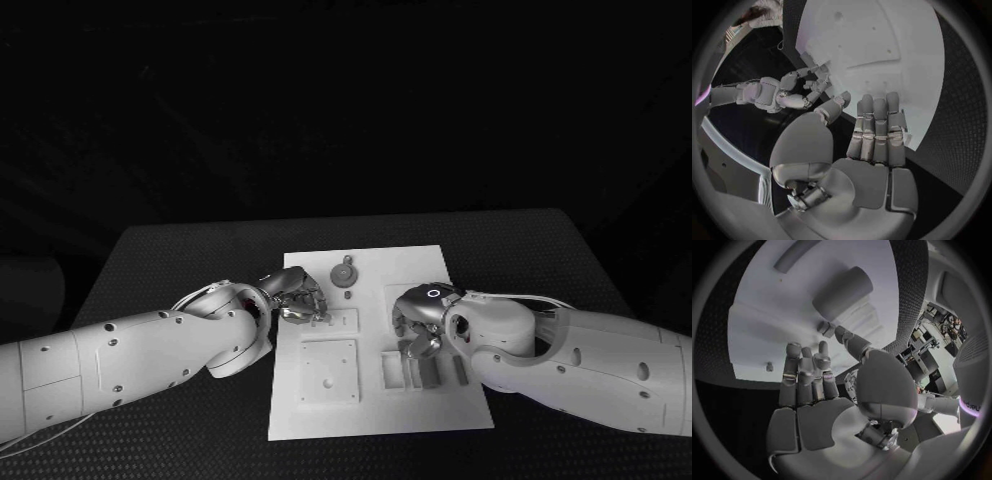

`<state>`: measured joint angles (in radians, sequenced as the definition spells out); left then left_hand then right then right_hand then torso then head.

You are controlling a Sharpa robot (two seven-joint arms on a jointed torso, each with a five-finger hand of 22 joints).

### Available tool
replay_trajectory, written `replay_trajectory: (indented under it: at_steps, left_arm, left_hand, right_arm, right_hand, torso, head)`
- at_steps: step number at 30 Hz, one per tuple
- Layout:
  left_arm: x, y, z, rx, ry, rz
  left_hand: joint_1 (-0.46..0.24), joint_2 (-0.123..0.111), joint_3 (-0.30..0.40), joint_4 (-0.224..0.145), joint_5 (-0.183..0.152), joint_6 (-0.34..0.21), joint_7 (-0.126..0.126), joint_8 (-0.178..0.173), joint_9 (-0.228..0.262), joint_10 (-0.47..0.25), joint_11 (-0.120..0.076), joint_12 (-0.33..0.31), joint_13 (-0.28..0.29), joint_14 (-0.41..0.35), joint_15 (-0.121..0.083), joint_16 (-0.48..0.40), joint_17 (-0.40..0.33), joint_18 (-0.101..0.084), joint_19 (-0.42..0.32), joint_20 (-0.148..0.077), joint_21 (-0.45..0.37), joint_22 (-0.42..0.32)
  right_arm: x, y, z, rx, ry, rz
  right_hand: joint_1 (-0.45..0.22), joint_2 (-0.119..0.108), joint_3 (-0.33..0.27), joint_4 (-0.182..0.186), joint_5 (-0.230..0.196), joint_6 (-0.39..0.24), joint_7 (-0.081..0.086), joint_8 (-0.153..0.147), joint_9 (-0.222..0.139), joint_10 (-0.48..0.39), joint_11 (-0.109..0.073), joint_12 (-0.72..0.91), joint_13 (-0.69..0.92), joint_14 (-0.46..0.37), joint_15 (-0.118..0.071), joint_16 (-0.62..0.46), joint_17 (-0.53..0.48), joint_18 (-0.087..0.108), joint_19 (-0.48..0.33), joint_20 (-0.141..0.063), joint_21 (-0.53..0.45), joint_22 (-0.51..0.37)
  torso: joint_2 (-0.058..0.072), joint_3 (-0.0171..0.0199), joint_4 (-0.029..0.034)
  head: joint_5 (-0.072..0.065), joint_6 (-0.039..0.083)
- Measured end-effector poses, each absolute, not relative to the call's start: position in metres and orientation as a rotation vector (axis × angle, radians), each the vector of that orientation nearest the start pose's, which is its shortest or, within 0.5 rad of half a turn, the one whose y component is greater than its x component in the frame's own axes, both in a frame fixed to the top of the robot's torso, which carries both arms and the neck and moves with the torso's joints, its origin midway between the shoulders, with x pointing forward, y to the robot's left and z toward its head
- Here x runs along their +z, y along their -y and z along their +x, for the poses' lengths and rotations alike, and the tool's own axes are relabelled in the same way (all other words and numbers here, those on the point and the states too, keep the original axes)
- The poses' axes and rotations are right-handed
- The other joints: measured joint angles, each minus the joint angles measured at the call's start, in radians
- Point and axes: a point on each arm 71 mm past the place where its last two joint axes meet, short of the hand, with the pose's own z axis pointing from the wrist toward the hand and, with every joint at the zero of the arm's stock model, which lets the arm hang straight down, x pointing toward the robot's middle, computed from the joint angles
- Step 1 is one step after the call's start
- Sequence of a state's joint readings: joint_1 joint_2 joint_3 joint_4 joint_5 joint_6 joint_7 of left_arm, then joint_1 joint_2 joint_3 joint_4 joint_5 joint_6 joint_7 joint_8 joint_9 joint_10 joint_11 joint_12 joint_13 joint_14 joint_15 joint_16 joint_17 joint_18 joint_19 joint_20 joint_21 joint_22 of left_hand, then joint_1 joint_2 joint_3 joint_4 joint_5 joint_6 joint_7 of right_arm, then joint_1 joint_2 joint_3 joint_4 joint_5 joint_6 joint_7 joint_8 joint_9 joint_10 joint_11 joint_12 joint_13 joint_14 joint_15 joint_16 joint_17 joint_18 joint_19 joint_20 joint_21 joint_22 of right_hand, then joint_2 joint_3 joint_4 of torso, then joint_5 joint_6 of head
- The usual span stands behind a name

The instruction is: Assemble the parts on the task board

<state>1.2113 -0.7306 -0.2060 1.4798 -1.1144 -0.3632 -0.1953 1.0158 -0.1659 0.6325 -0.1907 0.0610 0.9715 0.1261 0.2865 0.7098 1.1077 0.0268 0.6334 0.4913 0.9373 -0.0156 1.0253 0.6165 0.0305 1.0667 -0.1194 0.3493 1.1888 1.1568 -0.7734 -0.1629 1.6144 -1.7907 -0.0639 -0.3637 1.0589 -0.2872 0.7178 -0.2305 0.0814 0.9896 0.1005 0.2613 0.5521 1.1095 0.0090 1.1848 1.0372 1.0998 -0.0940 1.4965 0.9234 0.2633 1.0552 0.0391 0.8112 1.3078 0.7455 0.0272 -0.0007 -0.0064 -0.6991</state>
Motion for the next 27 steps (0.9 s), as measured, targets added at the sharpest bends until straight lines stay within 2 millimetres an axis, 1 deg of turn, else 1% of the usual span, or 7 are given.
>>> replay_trajectory:
  at_steps: [3, 4, 6, 15, 17, 19, 27]
  left_arm:
    - [-0.2461, -0.1688, 0.4717, -0.708, -1.913, -0.152]
    - [-0.2461, -0.1688, 0.4717, -0.708, -1.913, -0.152]
    - [-0.2461, -0.1687, 0.4716, -0.708, -1.913, -0.152]
    - [-0.2461, -0.1684, 0.4714, -0.709, -1.914, -0.151]
    - [-0.2461, -0.1684, 0.4714, -0.710, -1.914, -0.151]
    - [-0.2461, -0.1683, 0.4714, -0.710, -1.915, -0.151]
    - [-0.2461, -0.1684, 0.4713, -0.710, -1.915, -0.151]
  left_hand:
    - [0.000, 0.000, 0.000, 0.000, 0.000, 0.000, 0.000, 0.000, 0.000, 0.000, 0.000, 0.000, 0.000, 0.000, 0.000, 0.000, 0.000, 0.000, 0.000, 0.000, 0.000, 0.000]
    - [0.000, 0.000, 0.000, 0.000, 0.000, 0.000, 0.000, 0.000, 0.000, 0.000, 0.000, 0.000, 0.000, 0.000, 0.000, 0.000, 0.000, 0.000, 0.000, 0.000, 0.000, 0.000]
    - [0.000, 0.000, 0.000, 0.000, 0.000, 0.000, 0.000, 0.000, 0.000, 0.000, 0.000, 0.000, 0.000, 0.000, 0.000, 0.000, 0.000, 0.000, 0.000, 0.000, 0.000, 0.000]
    - [0.000, 0.000, -0.002, 0.002, 0.000, 0.000, 0.000, 0.000, 0.000, 0.000, 0.000, 0.000, 0.000, 0.000, 0.000, 0.000, 0.000, 0.000, 0.000, 0.000, 0.000, 0.000]
    - [0.000, 0.000, -0.002, 0.002, 0.000, 0.000, 0.000, 0.000, 0.000, 0.000, 0.000, 0.000, 0.000, 0.000, 0.000, 0.000, 0.000, -0.001, 0.000, 0.000, 0.000, 0.001]
    - [0.000, 0.000, -0.002, 0.002, 0.000, 0.000, 0.000, 0.000, 0.000, 0.000, 0.000, 0.000, 0.000, 0.000, 0.000, 0.000, 0.000, -0.001, 0.000, 0.000, 0.000, 0.001]
    - [0.000, 0.000, 0.000, 0.005, 0.000, 0.000, 0.000, 0.000, 0.000, 0.000, 0.000, 0.000, 0.000, 0.000, 0.000, 0.000, 0.000, -0.001, 0.000, 0.000, 0.000, 0.001]
  right_arm:
    - [-0.2518, 0.1486, 0.4358, 0.342, -1.887, -0.559]
    - [-0.2519, 0.1483, 0.4360, 0.342, -1.886, -0.562]
    - [-0.2521, 0.1480, 0.4365, 0.341, -1.882, -0.569]
    - [-0.2542, 0.1453, 0.4376, 0.339, -1.866, -0.603]
    - [-0.2547, 0.1446, 0.4377, 0.340, -1.861, -0.610]
    - [-0.2549, 0.1443, 0.4378, 0.340, -1.858, -0.616]
    - [-0.2555, 0.1439, 0.4377, 0.342, -1.852, -0.633]
  right_hand:
    - [0.000, 0.000, 0.000, 0.000, 0.000, -0.002, 0.002, 0.000, 0.000, -0.002, 0.002, 0.000, 0.000, -0.003, 0.004, 0.000, 0.000, 0.000, -0.004, 0.004, 0.000, 0.000]
    - [0.004, 0.004, 0.000, 0.000, 0.000, -0.002, 0.002, 0.000, 0.000, -0.004, 0.004, 0.001, 0.001, -0.003, 0.004, 0.000, 0.000, 0.000, -0.004, 0.004, 0.000, 0.000]
    - [0.004, 0.004, 0.000, 0.000, 0.000, -0.002, 0.002, 0.000, 0.000, -0.007, 0.000, 0.001, 0.001, -0.003, 0.004, 0.000, 0.000, 0.000, -0.004, 0.004, 0.000, 0.000]
    - [0.013, 0.006, 0.000, 0.000, 0.000, -0.002, 0.003, 0.008, 0.003, -0.007, 0.000, -0.002, 0.001, -0.010, 0.004, 0.000, 0.000, -0.001, -0.010, 0.004, 0.000, 0.000]
    - [0.013, 0.006, 0.000, 0.000, 0.000, -0.002, 0.003, 0.012, 0.004, -0.007, 0.000, -0.002, 0.002, -0.010, 0.004, 0.000, 0.000, -0.001, -0.010, 0.004, 0.000, 0.000]
    - [0.018, 0.011, 0.000, 0.000, 0.000, 0.001, 0.006, 0.013, 0.005, -0.007, 0.000, -0.002, 0.002, -0.010, 0.004, 0.000, 0.000, -0.001, -0.010, 0.004, 0.000, 0.000]
    - [0.020, 0.012, 0.000, 0.000, 0.000, 0.002, 0.007, 0.015, 0.005, -0.007, 0.000, -0.001, 0.002, -0.010, 0.004, 0.000, 0.000, -0.001, -0.010, 0.004, 0.000, 0.000]
  torso:
    - [0.000, 0.0000, -0.0001]
    - [0.000, 0.0000, -0.0001]
    - [0.000, 0.0000, -0.0001]
    - [0.000, -0.0002, 0.0000]
    - [0.000, -0.0002, 0.0001]
    - [0.000, -0.0002, 0.0002]
    - [0.000, 0.0000, 0.0003]
  head:
    - [0.000, -0.001]
    - [0.000, -0.001]
    - [0.000, -0.002]
    - [0.000, -0.002]
    - [0.000, -0.002]
    - [0.001, -0.003]
    - [0.002, -0.006]
